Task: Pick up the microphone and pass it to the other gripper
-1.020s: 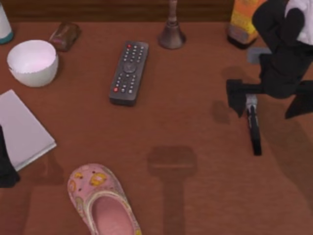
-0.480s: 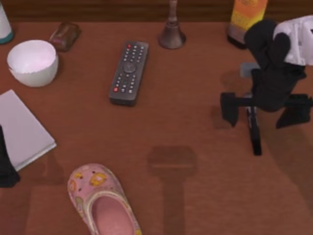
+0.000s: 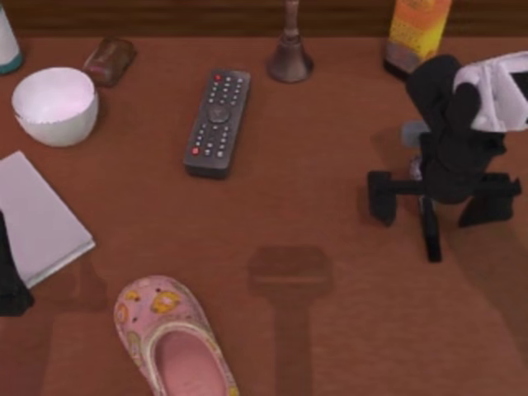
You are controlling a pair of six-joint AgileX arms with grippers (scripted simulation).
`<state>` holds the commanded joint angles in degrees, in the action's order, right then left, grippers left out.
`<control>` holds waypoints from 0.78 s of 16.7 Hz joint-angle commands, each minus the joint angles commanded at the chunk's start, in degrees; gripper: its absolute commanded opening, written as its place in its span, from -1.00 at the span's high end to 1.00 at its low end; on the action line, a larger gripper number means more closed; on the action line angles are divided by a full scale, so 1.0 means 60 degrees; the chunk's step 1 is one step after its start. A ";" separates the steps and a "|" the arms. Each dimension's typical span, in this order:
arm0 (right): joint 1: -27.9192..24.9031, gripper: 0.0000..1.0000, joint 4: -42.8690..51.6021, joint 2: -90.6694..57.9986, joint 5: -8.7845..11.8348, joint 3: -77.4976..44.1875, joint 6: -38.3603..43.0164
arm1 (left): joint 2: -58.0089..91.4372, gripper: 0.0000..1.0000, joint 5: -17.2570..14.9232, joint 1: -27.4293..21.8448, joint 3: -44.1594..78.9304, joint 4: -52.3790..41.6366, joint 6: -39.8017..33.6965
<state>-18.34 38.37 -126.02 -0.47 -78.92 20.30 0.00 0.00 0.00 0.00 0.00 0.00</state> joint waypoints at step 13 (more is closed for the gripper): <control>0.0000 0.81 0.0000 0.0000 0.0000 0.0000 0.0000 | 0.0000 -1.00 0.0000 0.0000 0.0000 0.0000 0.0000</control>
<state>-18.34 38.37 -126.02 -0.47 -78.92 20.30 0.00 0.00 0.00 0.00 0.00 0.00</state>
